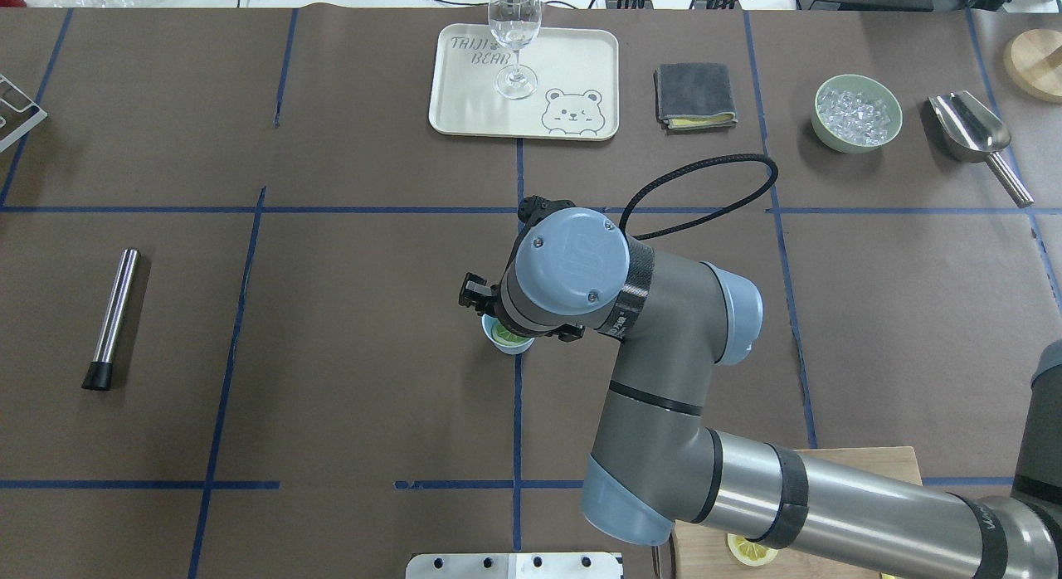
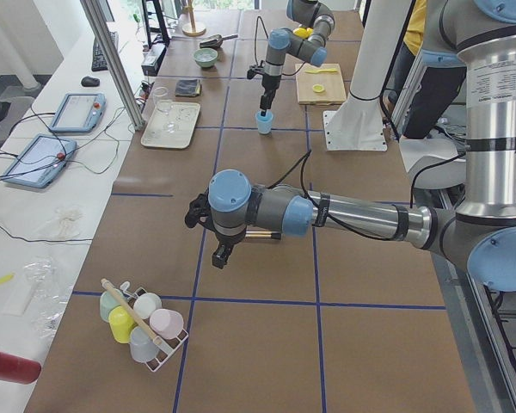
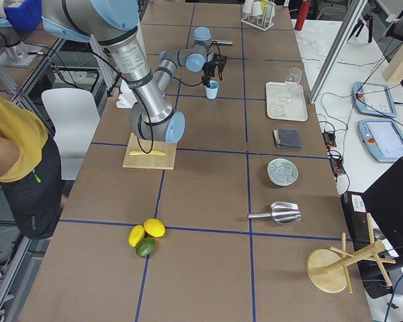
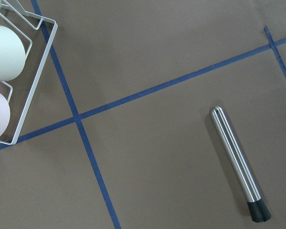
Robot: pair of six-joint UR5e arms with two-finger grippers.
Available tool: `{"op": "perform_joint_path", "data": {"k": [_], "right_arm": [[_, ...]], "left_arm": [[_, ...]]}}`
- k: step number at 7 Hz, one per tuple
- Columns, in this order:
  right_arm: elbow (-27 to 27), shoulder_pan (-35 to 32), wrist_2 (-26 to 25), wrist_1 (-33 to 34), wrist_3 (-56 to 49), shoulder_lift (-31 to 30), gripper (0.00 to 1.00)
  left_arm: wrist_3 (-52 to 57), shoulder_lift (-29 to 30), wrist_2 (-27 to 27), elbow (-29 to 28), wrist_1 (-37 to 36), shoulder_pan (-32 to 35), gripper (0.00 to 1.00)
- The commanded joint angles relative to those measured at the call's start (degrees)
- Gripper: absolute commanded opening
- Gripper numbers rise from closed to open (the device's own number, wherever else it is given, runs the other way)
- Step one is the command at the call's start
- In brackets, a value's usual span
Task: Squeeze lemon into cup
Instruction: 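Squeeze the lemon slice over the blue cup with the right gripper, then raise the right gripper from the cup while the left gripper reaches for the muddler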
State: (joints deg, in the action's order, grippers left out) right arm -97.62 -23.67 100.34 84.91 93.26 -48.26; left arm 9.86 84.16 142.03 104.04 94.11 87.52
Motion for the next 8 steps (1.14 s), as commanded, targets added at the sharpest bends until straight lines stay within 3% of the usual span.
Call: {"op": "perform_joint_path", "data": {"k": [1,2,3,4,6,8], "right_arm": [[-0.55,-1.19,2.73,0.17,-0.79,-0.25,0.9],[-4.21,-3.73,6.67,0.17,-2.62,-3.91,0.9],[-10.25,-7.06,9.75,0.17,-8.04,-10.12,1.0],[-14.14,-11.18,13.53,0.26,-14.79,-16.01,1.0],[-15.93,-20.15,20.66,-0.09,-29.55,-24.74,1.0],[-16.55,-26.58,26.9,-0.27,-39.79,-31.43,1.0]], "left_arm": [[-7.78,1.26,-0.26,-1.64,0.28,-0.94,1.0],[-13.67,1.7,-0.61,-2.78,2.98,-4.0,1.0],[-21.91,2.58,-0.62,-4.62,7.44,-7.51,1.0],[-31.91,3.72,-0.88,-5.42,11.49,-12.07,0.98],[-45.04,5.56,-8.05,-6.74,16.79,-21.83,0.97],[-48.78,11.42,-9.92,-14.17,16.72,-27.21,0.95]]}}
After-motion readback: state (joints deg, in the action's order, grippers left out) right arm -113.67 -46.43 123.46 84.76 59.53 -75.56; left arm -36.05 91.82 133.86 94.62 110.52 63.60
